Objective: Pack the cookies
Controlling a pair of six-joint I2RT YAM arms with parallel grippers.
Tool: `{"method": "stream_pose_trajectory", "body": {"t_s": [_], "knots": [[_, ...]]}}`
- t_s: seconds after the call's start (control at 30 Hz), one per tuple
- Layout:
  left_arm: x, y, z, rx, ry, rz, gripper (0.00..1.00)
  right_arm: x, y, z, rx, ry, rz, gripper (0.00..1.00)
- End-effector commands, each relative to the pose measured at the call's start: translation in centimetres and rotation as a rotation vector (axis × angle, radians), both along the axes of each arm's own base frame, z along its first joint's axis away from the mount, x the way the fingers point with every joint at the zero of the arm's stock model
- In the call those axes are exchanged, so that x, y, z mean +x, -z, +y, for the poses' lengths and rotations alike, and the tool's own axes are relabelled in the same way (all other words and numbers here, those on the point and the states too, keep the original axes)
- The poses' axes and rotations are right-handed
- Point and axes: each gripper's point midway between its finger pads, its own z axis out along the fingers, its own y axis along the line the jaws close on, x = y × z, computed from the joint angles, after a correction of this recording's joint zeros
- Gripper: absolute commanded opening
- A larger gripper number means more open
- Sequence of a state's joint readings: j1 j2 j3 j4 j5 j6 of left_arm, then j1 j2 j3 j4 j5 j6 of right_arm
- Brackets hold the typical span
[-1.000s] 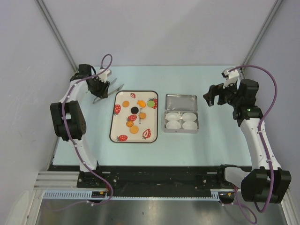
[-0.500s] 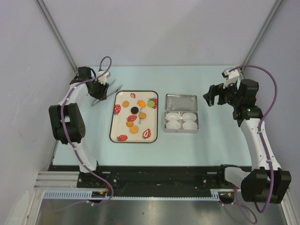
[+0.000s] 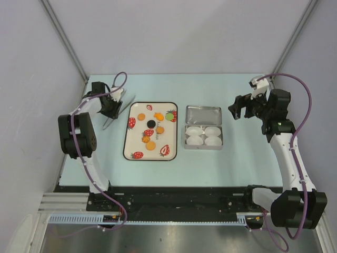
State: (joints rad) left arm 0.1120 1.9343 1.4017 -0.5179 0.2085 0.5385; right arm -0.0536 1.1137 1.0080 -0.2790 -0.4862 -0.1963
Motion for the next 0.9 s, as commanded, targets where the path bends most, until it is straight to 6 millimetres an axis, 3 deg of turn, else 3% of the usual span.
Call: {"method": "stream_pose_trajectory", "body": {"t_s": [0.0,0.53,0.87], "knots": [[0.3,0.9,1.3,0.045,-0.031,0.021,0.5,-0.1,-1.0,0.3,-0.012,-0.013,-0.042,1.0],[0.4,3.1,3.1,0.147,-0.015,0.102,0.66,-0.1,-1.0,0.3,-0.011,-0.014,-0.042,1.0],[0.0,4.0,3.4,0.168,0.013,0.133,0.69,0.0,-1.0,0.2,-0.012,-0.012,-0.042,1.0]]}}
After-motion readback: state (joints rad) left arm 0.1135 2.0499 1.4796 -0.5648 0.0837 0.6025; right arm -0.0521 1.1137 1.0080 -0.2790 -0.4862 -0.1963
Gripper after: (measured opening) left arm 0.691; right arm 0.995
